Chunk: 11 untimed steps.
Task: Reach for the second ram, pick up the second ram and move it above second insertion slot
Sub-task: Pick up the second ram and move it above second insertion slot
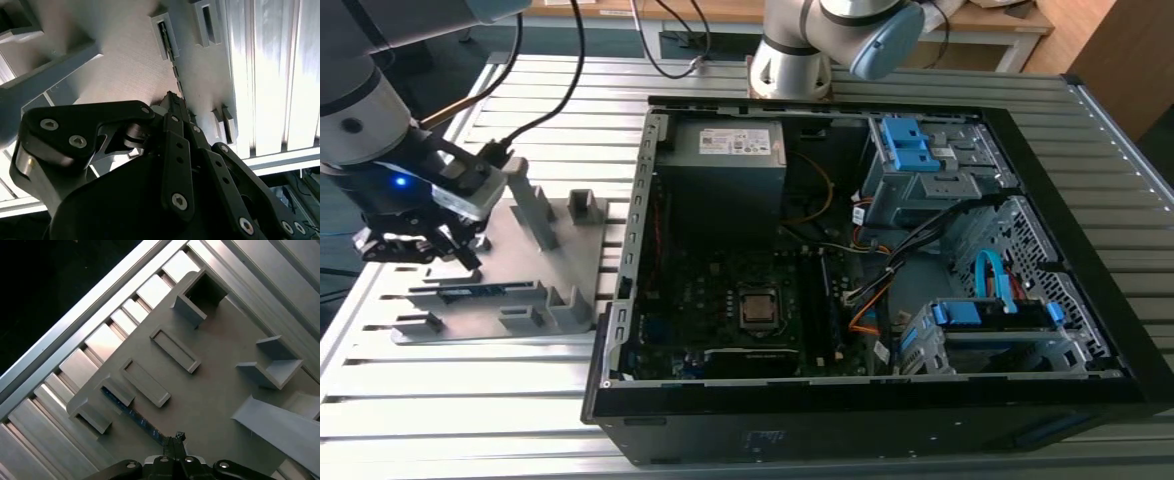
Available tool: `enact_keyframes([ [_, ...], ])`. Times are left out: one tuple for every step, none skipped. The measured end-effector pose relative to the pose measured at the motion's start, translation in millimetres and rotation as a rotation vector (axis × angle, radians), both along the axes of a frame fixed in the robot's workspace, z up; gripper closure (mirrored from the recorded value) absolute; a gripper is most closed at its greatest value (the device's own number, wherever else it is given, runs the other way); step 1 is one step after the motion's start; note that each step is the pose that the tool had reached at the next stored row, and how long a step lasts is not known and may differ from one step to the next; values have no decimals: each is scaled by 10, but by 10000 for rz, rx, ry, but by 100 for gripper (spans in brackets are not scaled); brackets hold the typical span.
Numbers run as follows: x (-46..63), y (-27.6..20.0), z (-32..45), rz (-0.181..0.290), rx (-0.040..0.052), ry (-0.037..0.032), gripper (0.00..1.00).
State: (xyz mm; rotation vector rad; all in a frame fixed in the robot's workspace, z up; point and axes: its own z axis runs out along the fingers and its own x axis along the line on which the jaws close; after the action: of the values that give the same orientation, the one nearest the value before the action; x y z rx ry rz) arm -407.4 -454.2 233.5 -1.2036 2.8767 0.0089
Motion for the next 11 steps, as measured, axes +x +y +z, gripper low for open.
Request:
enact_keyframes([
  [0, 0, 0, 81, 0, 0, 90],
  [0, 0, 0, 167, 0, 0, 90],
  [0, 0, 0, 249, 0, 0, 90],
  [0, 0, 0, 333, 0, -1, 90],
  [0, 0, 0, 423, 0, 0, 90],
  [0, 0, 0, 505, 0, 0, 90],
  [0, 0, 0, 587, 0, 0, 90],
  [0, 0, 0, 670, 0, 0, 90],
  [0, 0, 0, 753, 0, 0, 90],
  [0, 0, 0, 835, 0, 0, 90],
  [0, 0, 0, 922, 0, 0, 90],
])
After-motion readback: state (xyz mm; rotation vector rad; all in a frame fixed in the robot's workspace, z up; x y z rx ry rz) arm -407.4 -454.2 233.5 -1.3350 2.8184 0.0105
